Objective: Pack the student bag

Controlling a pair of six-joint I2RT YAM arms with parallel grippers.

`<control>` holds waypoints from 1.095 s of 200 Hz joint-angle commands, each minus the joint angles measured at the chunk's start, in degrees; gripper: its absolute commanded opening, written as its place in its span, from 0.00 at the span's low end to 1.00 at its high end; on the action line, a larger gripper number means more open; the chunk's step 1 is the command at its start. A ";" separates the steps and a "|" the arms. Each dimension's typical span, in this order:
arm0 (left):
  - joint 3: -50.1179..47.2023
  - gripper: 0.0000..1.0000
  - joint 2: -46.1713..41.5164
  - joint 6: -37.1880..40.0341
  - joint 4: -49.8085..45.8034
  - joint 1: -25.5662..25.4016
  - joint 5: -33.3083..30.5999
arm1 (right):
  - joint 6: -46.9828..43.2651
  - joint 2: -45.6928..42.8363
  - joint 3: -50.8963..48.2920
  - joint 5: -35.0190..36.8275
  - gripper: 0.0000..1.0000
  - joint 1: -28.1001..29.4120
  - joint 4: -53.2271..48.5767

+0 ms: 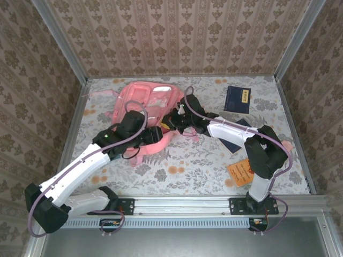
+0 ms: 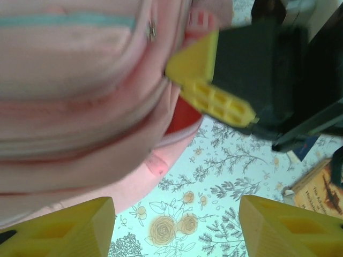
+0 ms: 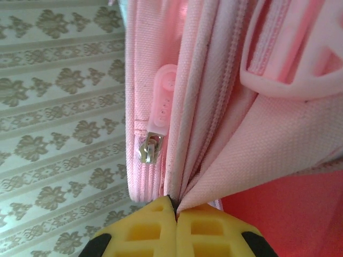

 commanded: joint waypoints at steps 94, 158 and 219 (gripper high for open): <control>-2.32 0.37 8.30 -12.61 5.13 -5.12 -18.32 | 3.00 -0.04 4.29 -0.68 0.00 -0.32 11.73; -3.32 0.36 9.46 -12.57 11.63 -2.43 -17.52 | 3.44 0.13 3.95 -1.62 0.00 -0.15 12.79; -2.45 0.34 11.85 -12.34 11.00 -0.53 -14.81 | 3.90 -0.02 3.37 -1.92 0.00 -0.12 13.28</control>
